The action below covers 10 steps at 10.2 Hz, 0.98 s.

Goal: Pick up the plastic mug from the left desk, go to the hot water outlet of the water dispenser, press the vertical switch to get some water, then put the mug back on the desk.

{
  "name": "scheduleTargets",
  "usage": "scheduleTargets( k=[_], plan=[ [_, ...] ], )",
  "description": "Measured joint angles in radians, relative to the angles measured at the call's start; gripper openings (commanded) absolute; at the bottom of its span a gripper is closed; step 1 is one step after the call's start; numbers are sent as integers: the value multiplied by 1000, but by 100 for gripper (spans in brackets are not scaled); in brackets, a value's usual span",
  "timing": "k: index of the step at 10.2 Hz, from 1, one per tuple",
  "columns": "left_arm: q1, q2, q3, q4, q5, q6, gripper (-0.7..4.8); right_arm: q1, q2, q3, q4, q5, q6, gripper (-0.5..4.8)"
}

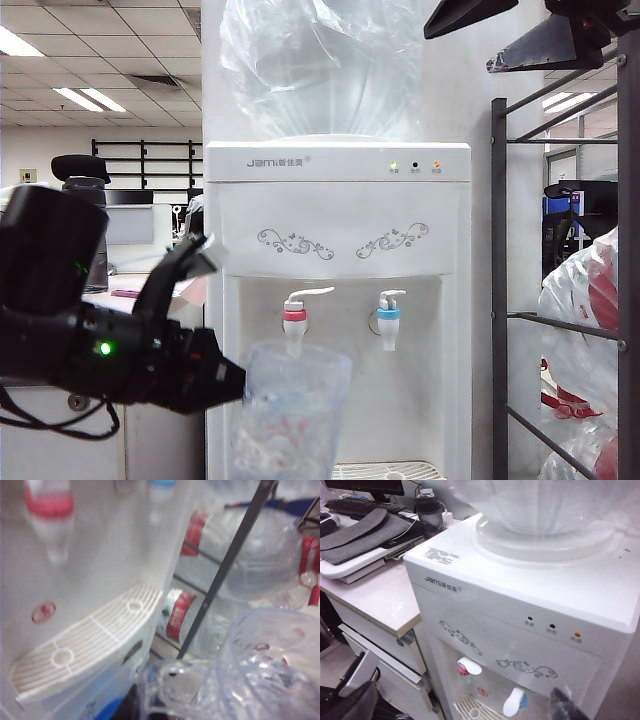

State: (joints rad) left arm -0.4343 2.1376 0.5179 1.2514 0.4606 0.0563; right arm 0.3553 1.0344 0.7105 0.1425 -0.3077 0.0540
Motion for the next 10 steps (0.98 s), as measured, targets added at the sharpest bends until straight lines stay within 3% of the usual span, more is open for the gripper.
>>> scheduleTargets(
  k=[3, 6, 7, 8, 9, 10],
  plan=[
    [0, 17, 39, 8, 0, 0, -6, -1, 1, 0, -3, -11, 0, 479],
    [0, 17, 40, 102, -14, -8, -6, -1, 1, 0, -3, -11, 0, 479],
    [-4, 17, 40, 130, -80, -15, -6, -2, 1, 0, -3, -11, 0, 479],
    [-61, 17, 40, 142, -320, -99, -6, -2, 1, 0, -2, -11, 0, 479],
    [-164, 17, 40, 143, -652, -181, -6, -2, 1, 0, -3, -11, 0, 479],
    [-195, 17, 40, 143, -761, -219, -6, -1, 1, 0, -3, -11, 0, 479]
  ],
)
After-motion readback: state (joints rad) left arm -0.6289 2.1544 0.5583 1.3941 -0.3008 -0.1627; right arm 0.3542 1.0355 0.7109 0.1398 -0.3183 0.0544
